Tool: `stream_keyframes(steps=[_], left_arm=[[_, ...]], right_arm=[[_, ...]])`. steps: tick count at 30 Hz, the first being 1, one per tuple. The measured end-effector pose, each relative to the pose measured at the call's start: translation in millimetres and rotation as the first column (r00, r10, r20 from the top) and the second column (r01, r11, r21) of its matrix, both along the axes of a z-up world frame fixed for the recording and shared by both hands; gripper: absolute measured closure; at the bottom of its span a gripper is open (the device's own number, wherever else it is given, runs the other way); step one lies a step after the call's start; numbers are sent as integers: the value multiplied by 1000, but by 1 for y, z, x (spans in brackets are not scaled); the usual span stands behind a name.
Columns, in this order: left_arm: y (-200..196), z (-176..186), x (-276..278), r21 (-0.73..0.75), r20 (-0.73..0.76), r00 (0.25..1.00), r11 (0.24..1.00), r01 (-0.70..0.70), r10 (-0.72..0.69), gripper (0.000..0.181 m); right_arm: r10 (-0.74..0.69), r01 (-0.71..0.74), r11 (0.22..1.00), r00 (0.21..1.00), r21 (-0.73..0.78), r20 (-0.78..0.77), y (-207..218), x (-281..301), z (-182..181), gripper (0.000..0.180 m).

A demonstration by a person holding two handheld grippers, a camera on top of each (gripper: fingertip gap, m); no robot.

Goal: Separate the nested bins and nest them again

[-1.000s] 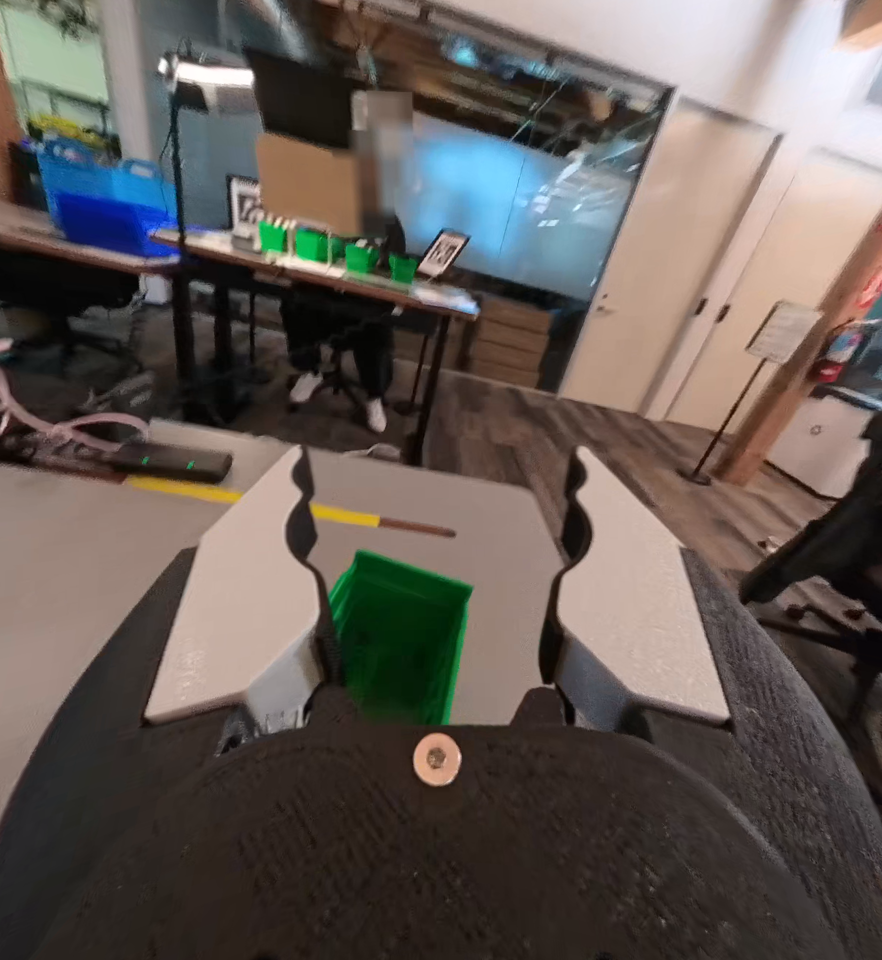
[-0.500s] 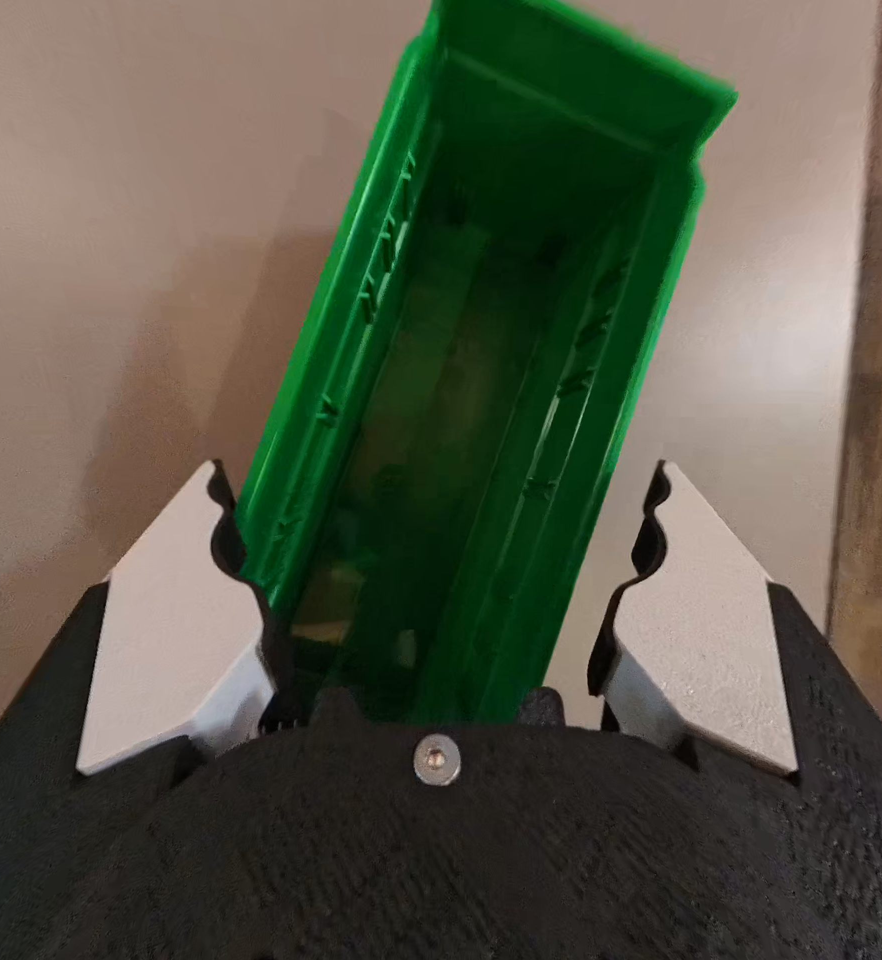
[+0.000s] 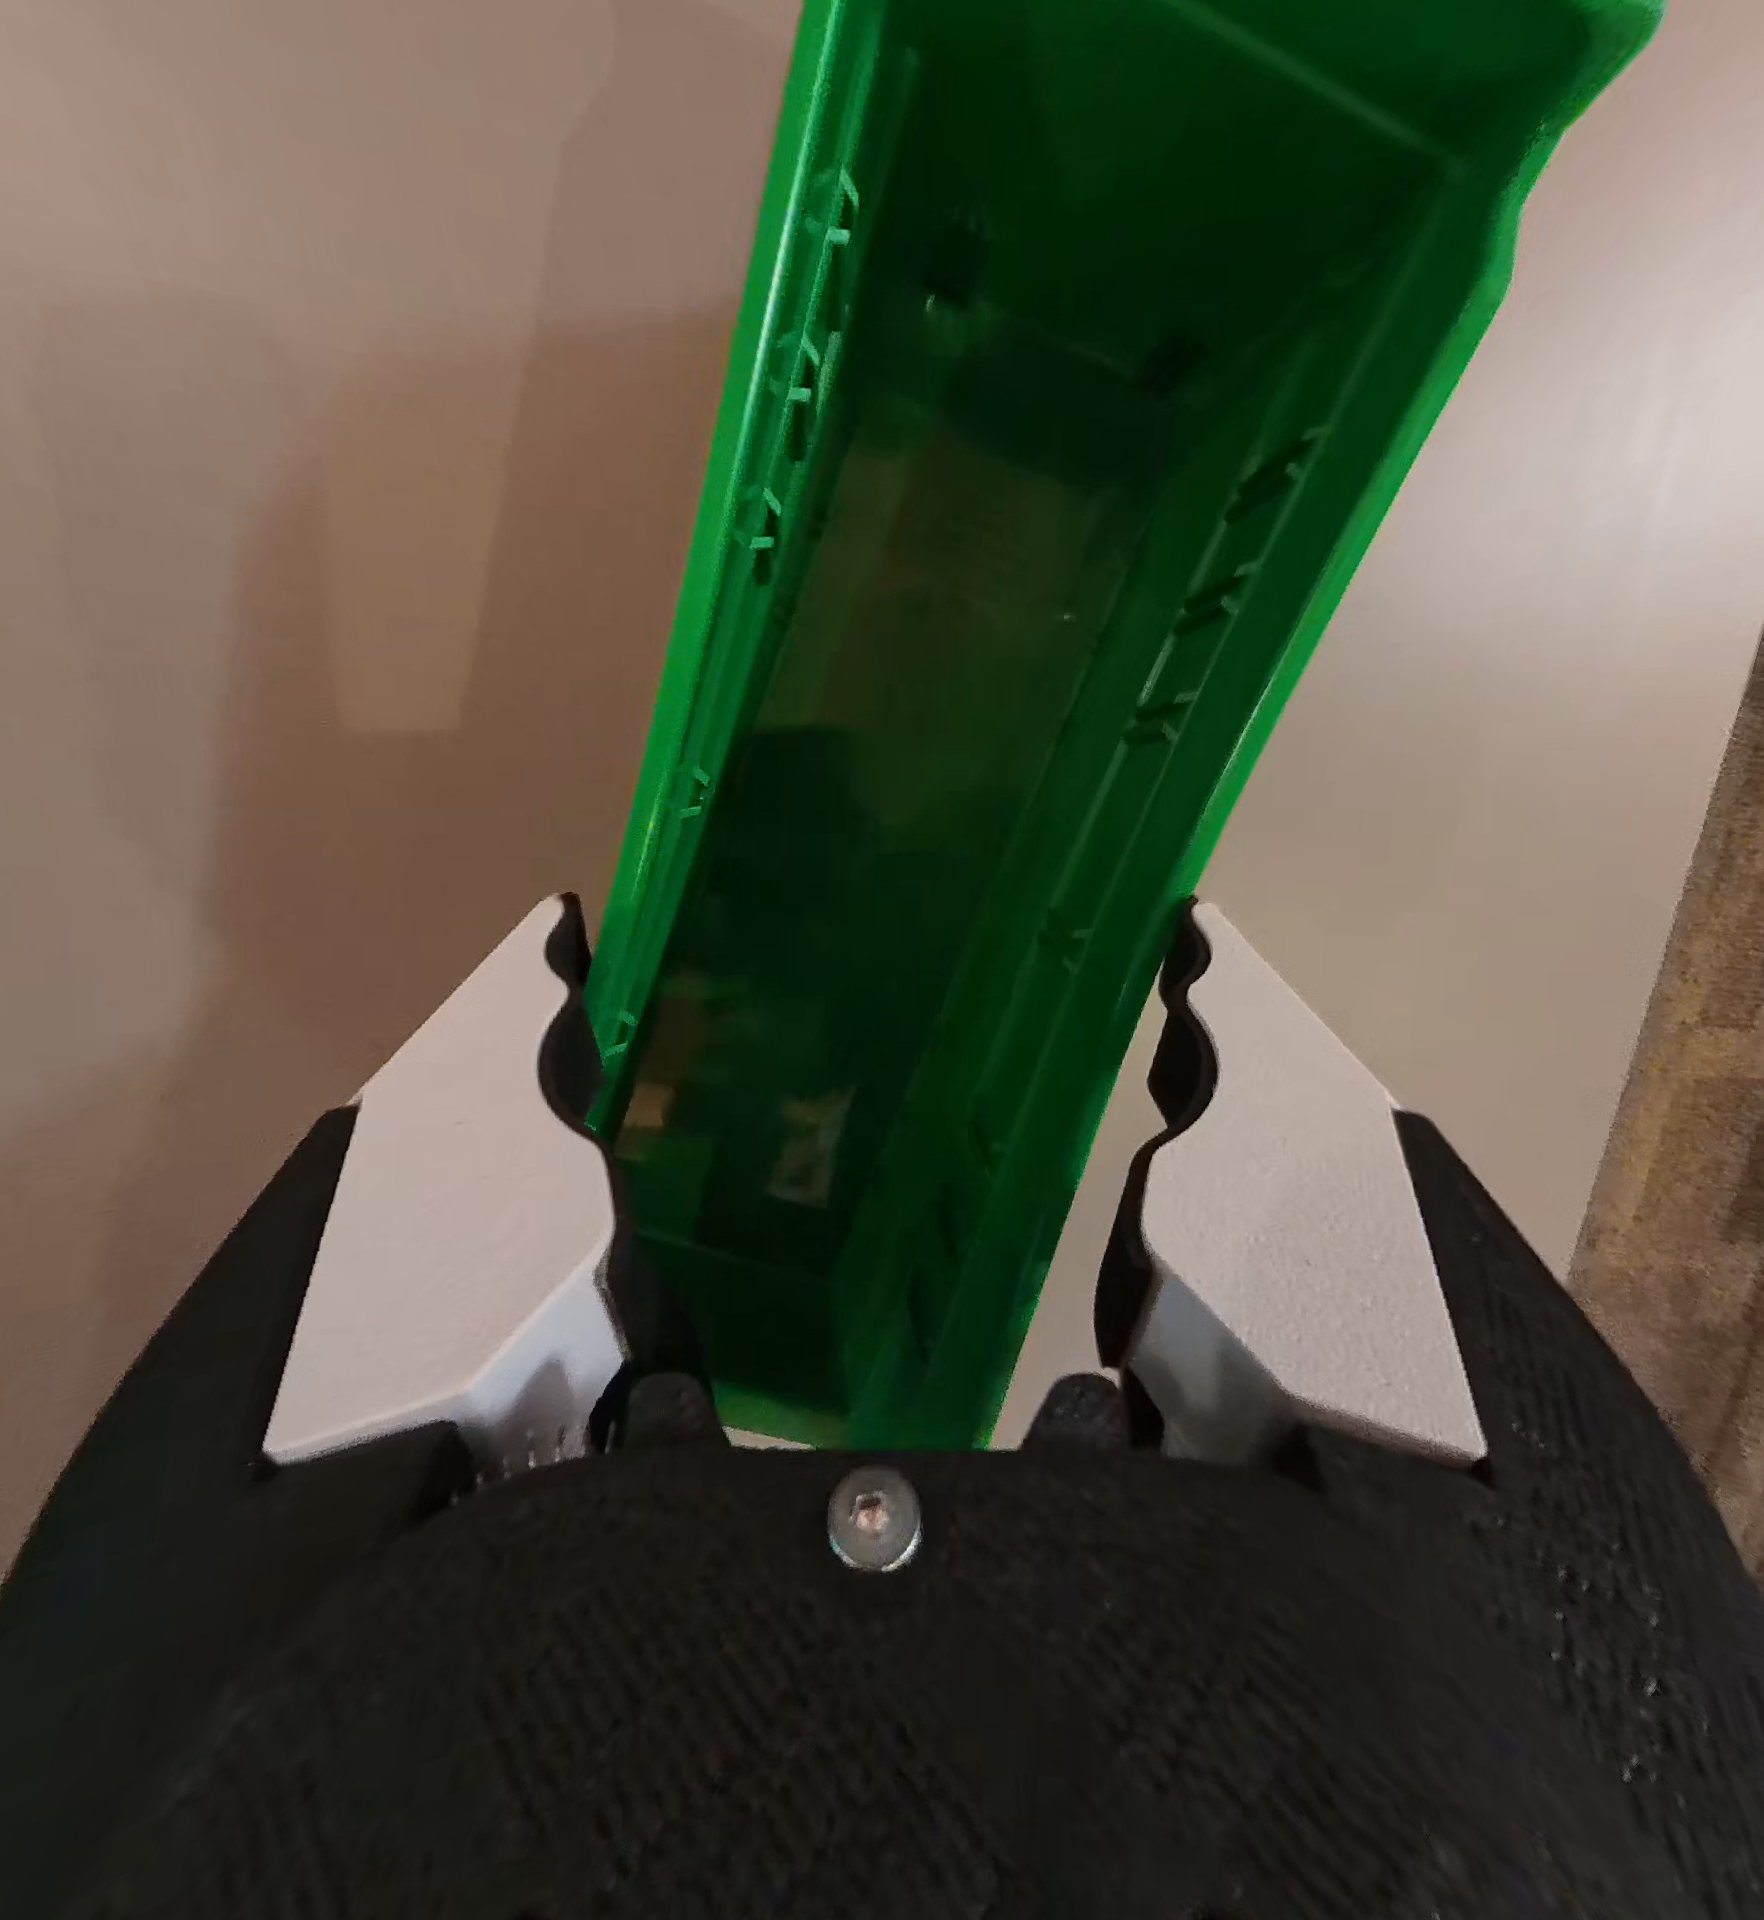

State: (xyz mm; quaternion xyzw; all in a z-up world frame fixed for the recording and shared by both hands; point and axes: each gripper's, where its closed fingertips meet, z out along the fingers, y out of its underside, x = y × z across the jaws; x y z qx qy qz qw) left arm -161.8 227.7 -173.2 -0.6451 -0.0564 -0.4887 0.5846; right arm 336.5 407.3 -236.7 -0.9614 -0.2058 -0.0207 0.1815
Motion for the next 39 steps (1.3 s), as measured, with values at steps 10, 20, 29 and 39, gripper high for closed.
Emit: stream_keyframes(steps=[10,20,29,39], left_arm=[[-7,-1,60,44,-245,957,984,171,-156,106],[-11,27,2,197,-152,984,979,-59,90,86],[-34,30,-80,181,-70,947,938,-295,312,98],[-42,16,-112,84,-102,913,918,-388,396,110]], right_arm=[[146,-137,988,976,67,-163,-24,-85,62,74],[397,-319,907,867,274,-302,-54,-290,205,73],[452,-410,888,858,207,-244,-86,-428,184,71],[457,-440,885,882,153,-110,-88,-450,151,70]])
